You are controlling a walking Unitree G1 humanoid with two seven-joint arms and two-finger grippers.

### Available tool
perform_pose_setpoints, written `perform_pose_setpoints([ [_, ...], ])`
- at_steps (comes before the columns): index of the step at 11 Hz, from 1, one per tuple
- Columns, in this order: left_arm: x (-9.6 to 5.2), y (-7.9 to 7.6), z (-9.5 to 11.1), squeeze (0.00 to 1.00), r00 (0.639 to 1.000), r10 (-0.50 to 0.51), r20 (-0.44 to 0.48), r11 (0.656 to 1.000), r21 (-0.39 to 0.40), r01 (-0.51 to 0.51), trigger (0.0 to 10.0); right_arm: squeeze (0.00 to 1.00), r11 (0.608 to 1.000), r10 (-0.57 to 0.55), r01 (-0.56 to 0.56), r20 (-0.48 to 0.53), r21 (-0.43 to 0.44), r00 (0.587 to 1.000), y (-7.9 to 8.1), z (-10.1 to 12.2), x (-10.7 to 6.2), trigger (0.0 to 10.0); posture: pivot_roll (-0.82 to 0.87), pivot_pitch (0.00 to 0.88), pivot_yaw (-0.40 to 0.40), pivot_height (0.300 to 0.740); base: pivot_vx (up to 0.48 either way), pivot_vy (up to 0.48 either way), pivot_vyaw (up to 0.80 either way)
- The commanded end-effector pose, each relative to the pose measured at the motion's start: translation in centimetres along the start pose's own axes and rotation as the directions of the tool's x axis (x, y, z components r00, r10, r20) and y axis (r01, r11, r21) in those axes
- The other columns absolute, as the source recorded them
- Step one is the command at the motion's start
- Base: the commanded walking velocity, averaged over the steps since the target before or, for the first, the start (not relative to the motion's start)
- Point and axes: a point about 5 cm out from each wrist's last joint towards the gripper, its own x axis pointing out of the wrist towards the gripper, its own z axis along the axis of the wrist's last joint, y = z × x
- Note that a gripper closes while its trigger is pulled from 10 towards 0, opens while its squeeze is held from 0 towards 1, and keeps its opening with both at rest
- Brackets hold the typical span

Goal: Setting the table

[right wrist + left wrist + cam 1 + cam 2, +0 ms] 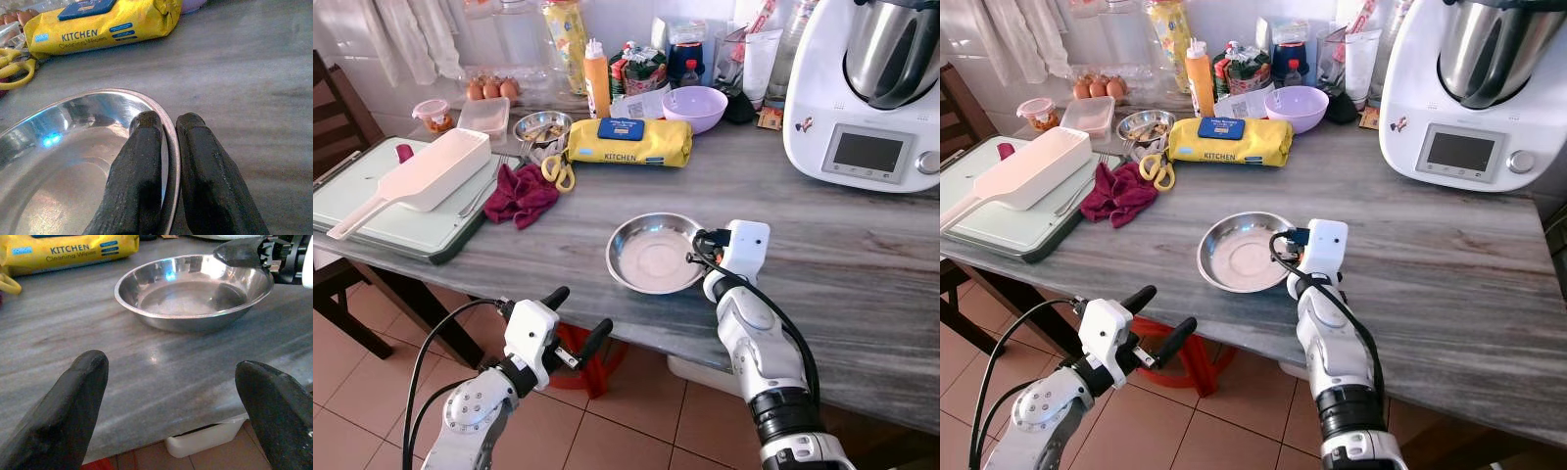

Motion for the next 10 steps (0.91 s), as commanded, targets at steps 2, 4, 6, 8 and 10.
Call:
perform_pose_setpoints([
  [2, 0.1, 0.3, -0.2, 0.00, 1.000, 0.016, -0.003, 1.000, 0.021, -0.016, 10.0, 0.00, 0.999, 0.035, -0.035, -0.012, -0.011, 0.999, 1.0, 0.0, 0.6, 10.0, 0.00, 0.033, 0.079, 0.740, 0.000, 0.000, 0.00],
  [4, 0.2, 0.4, -0.2, 0.00, 1.000, 0.022, -0.001, 1.000, 0.022, -0.022, 10.0, 0.00, 0.999, 0.045, -0.045, -0.010, -0.016, 0.999, 1.5, -0.2, 0.6, 10.0, 0.00, 0.033, 0.078, 0.740, 0.000, 0.000, 0.00],
  [6, 0.3, 0.3, -0.1, 0.00, 1.000, 0.020, 0.004, 1.000, 0.023, -0.020, 10.0, 1.00, 0.998, 0.055, -0.055, -0.017, -0.010, 0.998, 1.9, -0.4, 0.7, 10.0, 0.00, 0.034, 0.076, 0.740, 0.000, 0.000, 0.00],
  [8, 0.4, 0.3, 0.0, 0.00, 1.000, 0.021, 0.012, 1.000, 0.023, -0.021, 10.0, 1.00, 0.998, 0.053, -0.053, -0.022, -0.018, 0.998, 1.9, -0.7, 0.6, 10.0, 0.00, 0.035, 0.074, 0.740, 0.000, 0.000, 0.00],
  [10, 0.6, 0.3, 0.3, 0.00, 1.000, 0.023, 0.018, 0.999, 0.025, -0.023, 10.0, 1.00, 0.999, 0.027, -0.028, -0.026, -0.015, 0.999, 0.9, -0.9, 0.3, 10.0, 0.00, 0.033, 0.074, 0.740, 0.000, 0.000, 0.00],
])
